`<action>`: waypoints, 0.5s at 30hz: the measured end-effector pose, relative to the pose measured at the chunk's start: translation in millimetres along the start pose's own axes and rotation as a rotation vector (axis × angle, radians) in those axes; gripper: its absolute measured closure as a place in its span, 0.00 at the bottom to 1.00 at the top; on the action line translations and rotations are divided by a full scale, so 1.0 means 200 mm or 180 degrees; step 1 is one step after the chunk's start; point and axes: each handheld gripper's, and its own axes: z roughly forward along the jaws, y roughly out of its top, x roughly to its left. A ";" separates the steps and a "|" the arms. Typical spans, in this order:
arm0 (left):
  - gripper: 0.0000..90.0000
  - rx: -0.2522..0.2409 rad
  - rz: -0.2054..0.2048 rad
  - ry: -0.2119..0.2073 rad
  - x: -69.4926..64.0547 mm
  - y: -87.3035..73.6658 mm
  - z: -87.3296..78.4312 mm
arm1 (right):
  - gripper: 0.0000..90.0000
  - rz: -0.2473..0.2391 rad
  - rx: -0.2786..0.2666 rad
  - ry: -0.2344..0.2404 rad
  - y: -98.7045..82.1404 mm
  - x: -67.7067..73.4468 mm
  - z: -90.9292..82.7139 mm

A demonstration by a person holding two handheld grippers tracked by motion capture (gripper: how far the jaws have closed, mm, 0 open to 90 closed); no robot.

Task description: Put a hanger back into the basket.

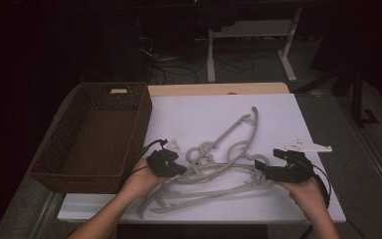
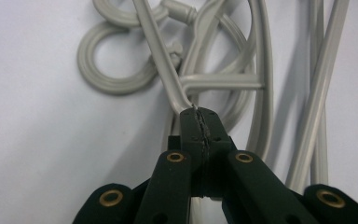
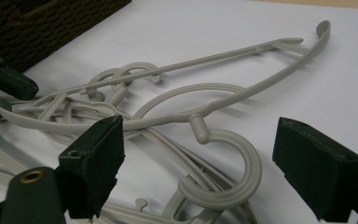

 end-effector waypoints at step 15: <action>1.00 -0.0018 0.0085 0.0061 0.00 0.08 0.10 | 0.18 0.0011 -0.0050 -0.0033 -0.01 -0.02 0.01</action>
